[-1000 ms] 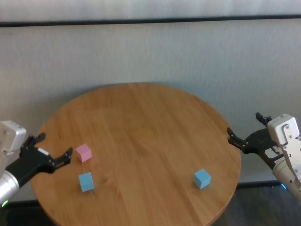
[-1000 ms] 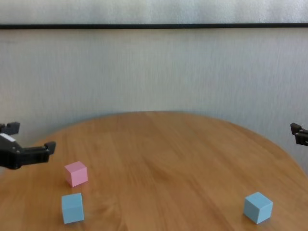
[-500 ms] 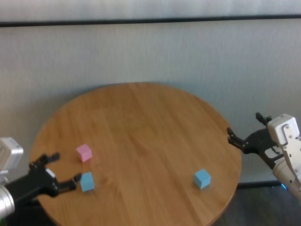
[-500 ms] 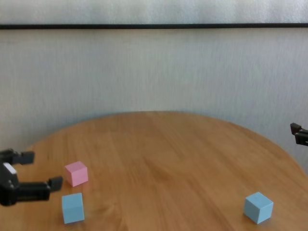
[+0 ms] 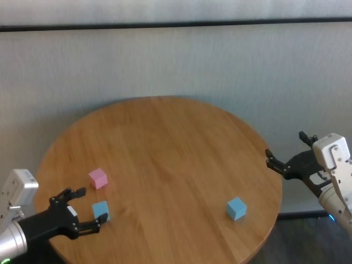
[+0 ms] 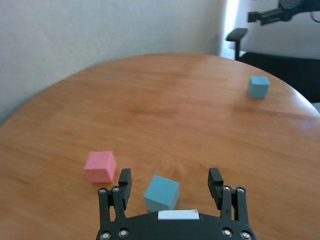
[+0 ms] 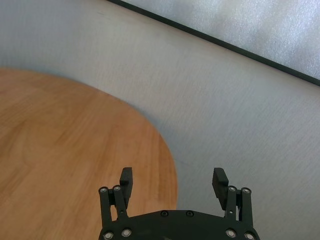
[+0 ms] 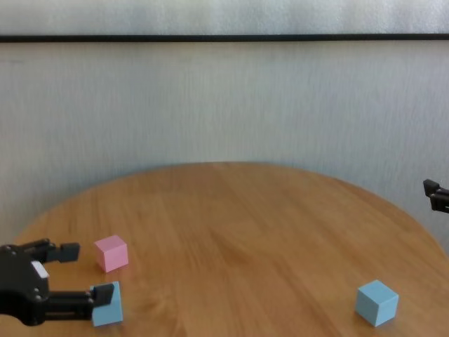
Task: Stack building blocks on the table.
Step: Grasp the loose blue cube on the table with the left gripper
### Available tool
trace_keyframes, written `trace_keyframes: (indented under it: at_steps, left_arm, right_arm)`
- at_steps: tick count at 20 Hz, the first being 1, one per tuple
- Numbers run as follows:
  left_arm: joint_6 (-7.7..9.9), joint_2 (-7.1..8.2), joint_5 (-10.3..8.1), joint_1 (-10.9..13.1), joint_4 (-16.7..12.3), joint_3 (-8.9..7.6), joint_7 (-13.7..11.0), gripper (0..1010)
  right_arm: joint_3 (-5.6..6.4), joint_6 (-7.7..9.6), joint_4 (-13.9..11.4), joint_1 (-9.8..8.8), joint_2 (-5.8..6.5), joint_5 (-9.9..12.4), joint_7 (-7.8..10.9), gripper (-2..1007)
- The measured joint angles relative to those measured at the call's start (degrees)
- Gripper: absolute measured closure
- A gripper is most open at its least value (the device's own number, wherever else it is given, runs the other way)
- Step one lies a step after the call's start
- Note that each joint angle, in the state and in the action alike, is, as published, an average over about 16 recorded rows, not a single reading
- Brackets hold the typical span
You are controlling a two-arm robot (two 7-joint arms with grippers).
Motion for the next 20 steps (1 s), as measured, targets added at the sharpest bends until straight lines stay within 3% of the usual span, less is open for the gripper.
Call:
trace_keyframes:
  at_steps: [12,20]
  left_arm:
    - [-1.52,-3.17,1.57,-6.09,10.08,1.31,-7.64,8]
    - [-2.15,-4.5,2.1,-9.2,15.13,1.78,-12.24,8]
  right_arm:
    - [0.0,0.0,0.0,0.0,0.0,0.0,0.0,0]
    - [0.0,0.0,0.0,0.0,0.0,0.0,0.0,0]
